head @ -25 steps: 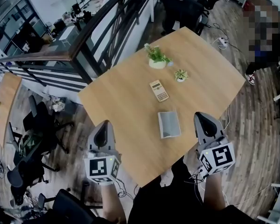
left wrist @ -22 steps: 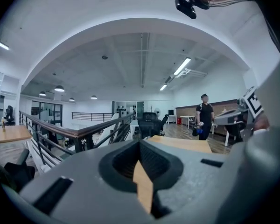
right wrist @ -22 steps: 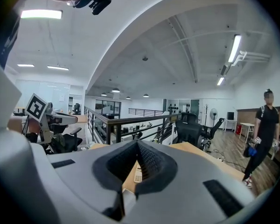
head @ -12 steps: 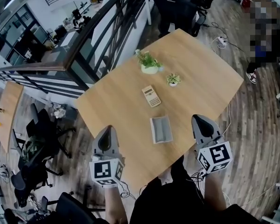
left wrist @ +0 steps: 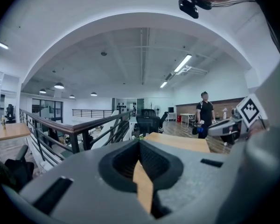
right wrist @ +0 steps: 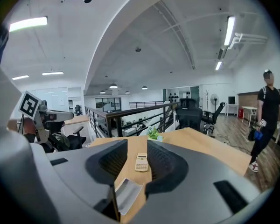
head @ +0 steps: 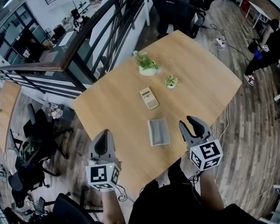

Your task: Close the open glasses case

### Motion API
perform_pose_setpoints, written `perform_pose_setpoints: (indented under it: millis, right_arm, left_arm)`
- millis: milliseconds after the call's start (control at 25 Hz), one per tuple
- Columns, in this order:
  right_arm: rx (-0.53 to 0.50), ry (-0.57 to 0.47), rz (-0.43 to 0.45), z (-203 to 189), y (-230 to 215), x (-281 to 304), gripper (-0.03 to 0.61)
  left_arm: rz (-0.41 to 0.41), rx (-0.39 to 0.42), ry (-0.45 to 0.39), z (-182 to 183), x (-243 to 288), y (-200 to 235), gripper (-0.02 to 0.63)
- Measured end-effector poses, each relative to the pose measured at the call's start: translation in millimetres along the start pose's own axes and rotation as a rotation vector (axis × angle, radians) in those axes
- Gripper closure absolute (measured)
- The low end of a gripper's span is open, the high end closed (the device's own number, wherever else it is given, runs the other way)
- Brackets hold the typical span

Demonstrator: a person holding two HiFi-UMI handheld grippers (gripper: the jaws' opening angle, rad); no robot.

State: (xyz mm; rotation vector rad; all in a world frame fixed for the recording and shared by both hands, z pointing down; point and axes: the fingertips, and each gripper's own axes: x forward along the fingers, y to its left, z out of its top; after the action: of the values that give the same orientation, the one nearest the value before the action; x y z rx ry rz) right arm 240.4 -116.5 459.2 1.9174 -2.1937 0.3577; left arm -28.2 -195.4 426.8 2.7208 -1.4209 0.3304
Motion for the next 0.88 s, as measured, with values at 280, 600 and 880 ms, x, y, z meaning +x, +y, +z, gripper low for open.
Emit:
perform_pose_setpoints:
  millis: [280,600,880]
  right_arm:
    - [0.078,0.102,0.071,-46,13,37,0.423]
    - [0.324,0.224,0.062,-120,1,84,0.423]
    - [0.56,0.388,0.037,-212,-3,122,0.44]
  left_arm:
    - [0.024,-0.003,0.01,-5,-8,10,0.615]
    - [0.083,-0.044,0.029,-16,-30,34,0.615]
    - [0.125,-0.063,0.034,-25,-53,49,0.615]
